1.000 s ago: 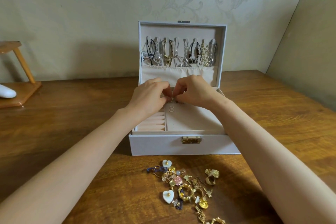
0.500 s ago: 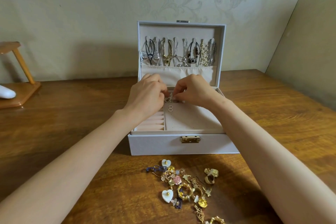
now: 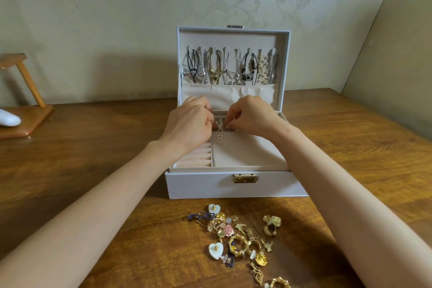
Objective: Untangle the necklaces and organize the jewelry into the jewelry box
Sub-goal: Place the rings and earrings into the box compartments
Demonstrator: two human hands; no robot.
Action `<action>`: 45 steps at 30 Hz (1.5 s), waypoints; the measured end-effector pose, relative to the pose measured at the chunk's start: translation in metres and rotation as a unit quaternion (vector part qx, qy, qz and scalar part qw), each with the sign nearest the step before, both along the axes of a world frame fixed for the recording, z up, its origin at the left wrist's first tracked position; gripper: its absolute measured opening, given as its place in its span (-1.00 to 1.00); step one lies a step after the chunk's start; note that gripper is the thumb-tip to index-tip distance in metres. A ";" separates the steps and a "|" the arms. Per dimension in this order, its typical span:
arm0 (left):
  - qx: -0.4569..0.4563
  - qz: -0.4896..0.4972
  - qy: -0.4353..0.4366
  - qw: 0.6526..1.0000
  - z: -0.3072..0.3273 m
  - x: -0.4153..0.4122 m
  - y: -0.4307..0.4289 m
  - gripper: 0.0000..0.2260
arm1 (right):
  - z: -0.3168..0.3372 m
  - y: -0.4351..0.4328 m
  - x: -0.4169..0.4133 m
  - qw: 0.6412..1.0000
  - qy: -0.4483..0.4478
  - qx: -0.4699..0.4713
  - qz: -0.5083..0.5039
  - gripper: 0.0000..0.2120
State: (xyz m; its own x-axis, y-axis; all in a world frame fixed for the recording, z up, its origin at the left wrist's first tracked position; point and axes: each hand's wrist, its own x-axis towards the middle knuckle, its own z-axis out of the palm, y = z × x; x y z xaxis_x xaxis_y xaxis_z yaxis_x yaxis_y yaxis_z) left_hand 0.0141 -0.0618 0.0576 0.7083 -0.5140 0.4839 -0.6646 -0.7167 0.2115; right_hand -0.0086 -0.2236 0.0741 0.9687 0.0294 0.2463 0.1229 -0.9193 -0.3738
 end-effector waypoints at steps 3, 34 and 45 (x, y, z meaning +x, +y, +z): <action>0.002 0.000 0.002 1.000 0.000 0.000 0.000 -0.71 | -0.001 0.002 -0.001 1.000 0.011 -0.010 0.005 -0.90; -0.008 -0.025 -0.037 0.999 0.000 0.000 -0.001 -0.74 | 0.007 -0.005 -0.003 1.000 0.023 0.012 -0.005 -0.91; -0.007 -0.036 -0.047 0.998 -0.001 0.001 -0.001 -0.74 | 0.006 -0.004 -0.001 1.000 0.002 0.003 0.011 -0.94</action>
